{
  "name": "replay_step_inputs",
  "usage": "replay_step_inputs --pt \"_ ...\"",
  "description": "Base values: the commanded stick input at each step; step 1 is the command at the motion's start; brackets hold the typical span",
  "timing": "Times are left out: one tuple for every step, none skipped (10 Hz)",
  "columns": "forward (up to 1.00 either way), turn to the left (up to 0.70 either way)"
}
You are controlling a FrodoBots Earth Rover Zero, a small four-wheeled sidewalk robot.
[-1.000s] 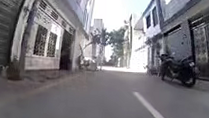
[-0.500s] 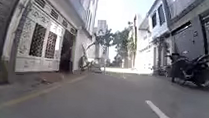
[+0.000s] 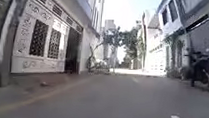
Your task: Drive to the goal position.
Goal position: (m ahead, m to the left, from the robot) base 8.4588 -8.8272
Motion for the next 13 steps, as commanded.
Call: replay_step_inputs --pt "1.0 0.0" --pt "1.0 0.0" --pt "1.0 0.0" --pt "1.0 0.0" --pt "1.0 0.0" --pt "1.0 0.0" --pt "1.0 0.0" --pt "1.0 0.0" --pt "1.0 0.0" --pt "1.0 0.0" --pt "1.0 0.0" --pt "1.0 0.0" --pt "1.0 0.0"
